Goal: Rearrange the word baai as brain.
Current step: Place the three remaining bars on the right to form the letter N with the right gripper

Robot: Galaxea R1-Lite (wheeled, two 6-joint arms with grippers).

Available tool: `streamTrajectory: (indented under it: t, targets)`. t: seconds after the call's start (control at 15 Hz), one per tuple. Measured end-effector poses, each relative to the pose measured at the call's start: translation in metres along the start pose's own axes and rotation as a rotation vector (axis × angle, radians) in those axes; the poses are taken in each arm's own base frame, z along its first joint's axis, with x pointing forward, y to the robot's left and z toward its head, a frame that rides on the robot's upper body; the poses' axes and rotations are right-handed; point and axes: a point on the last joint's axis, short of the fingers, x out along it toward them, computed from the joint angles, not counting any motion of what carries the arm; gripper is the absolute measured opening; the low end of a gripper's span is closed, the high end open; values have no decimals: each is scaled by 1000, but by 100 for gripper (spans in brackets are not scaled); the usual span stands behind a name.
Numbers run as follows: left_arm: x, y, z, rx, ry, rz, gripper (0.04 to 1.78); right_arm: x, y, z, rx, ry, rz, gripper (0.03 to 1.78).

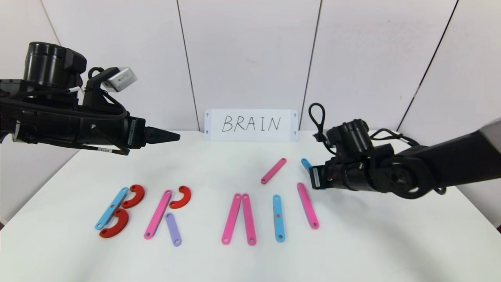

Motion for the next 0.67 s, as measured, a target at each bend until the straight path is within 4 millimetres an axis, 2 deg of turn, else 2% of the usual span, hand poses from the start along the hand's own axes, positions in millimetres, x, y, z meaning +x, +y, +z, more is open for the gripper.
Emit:
streamTrajectory:
  t: [0.13, 0.27, 0.67]
  targets:
    - [0, 0, 0, 0, -2, -1, 174, -18, -3, -19, -32, 43, 51, 28]
    - [-1, 0, 0, 0, 0, -2, 174, -28, -6, -35, -66, 61, 90, 28]
    - [-1, -2, -1, 1, 2, -5, 174, -34, -16, -58, -127, 72, 106, 28]
